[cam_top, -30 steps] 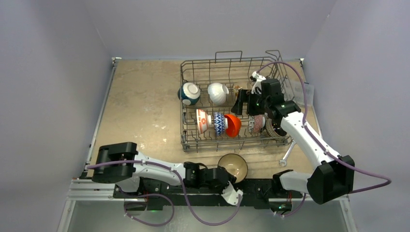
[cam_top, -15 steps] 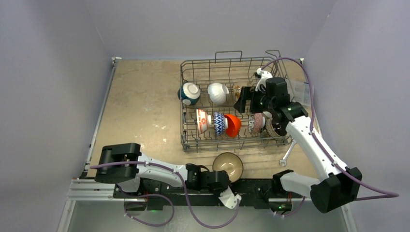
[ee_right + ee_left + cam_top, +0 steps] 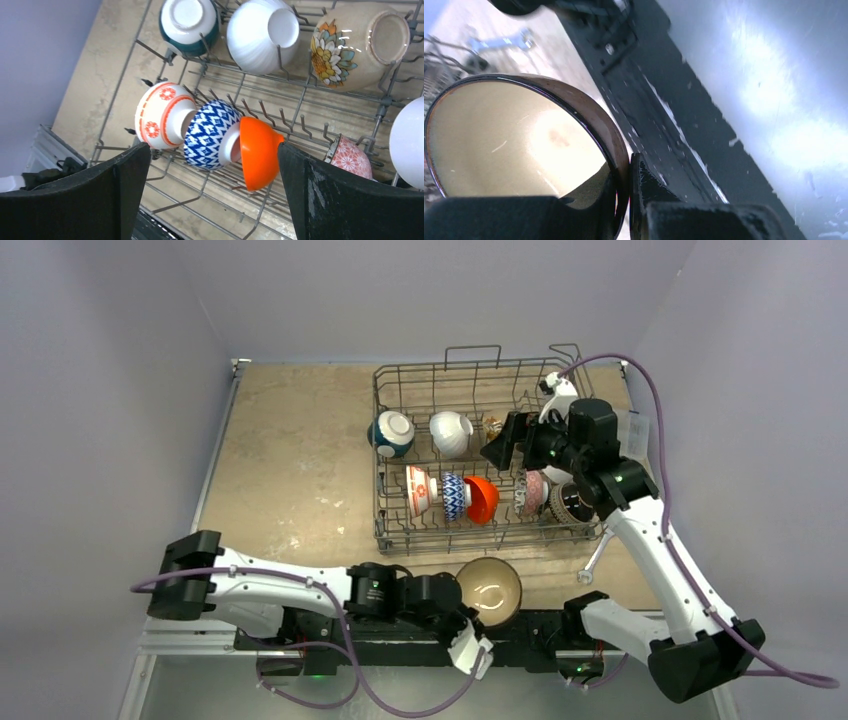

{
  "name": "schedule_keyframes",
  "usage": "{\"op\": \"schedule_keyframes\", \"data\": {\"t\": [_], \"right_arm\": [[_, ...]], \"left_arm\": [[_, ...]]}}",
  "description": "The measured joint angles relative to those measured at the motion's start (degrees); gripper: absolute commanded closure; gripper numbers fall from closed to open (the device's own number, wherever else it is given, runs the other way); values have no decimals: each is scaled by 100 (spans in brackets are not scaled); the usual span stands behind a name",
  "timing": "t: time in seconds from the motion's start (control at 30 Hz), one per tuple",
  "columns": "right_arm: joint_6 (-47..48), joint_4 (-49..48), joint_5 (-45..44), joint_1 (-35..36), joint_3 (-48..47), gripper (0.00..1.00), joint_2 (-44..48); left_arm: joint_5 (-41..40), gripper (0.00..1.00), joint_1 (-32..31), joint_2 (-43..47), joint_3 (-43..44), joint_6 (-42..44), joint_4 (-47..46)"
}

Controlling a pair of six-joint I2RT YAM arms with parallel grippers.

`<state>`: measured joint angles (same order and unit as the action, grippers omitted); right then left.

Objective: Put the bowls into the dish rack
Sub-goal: Pick up the bowl from the center of the board, then turn the bowl upside down on the dish rack.

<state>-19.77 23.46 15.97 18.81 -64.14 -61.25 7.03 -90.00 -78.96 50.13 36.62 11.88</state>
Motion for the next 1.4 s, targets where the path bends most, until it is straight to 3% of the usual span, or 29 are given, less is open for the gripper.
{"op": "schedule_keyframes", "data": {"t": [0.2, 0.53, 0.83, 1.2, 1.4], "right_arm": [[-275, -133, 129, 0, -133, 1, 245], [-916, -540, 525, 0, -269, 1, 466], [-1287, -841, 664, 0, -168, 1, 444], [-1211, -568, -334, -2, -280, 1, 654], [-1217, -409, -328, -328, -282, 1, 564]], "left_arm": [[796, 100, 520, 457, 175, -337, -483], [1620, 100, 2975, 844, -131, -1626, -1912], [2184, 100, 4430, 494, -407, -3598, -3965], [2243, 100, 4669, -1119, 348, -5499, -5268], [2406, 100, 4669, -1947, 1187, -6277, -5904]]}}
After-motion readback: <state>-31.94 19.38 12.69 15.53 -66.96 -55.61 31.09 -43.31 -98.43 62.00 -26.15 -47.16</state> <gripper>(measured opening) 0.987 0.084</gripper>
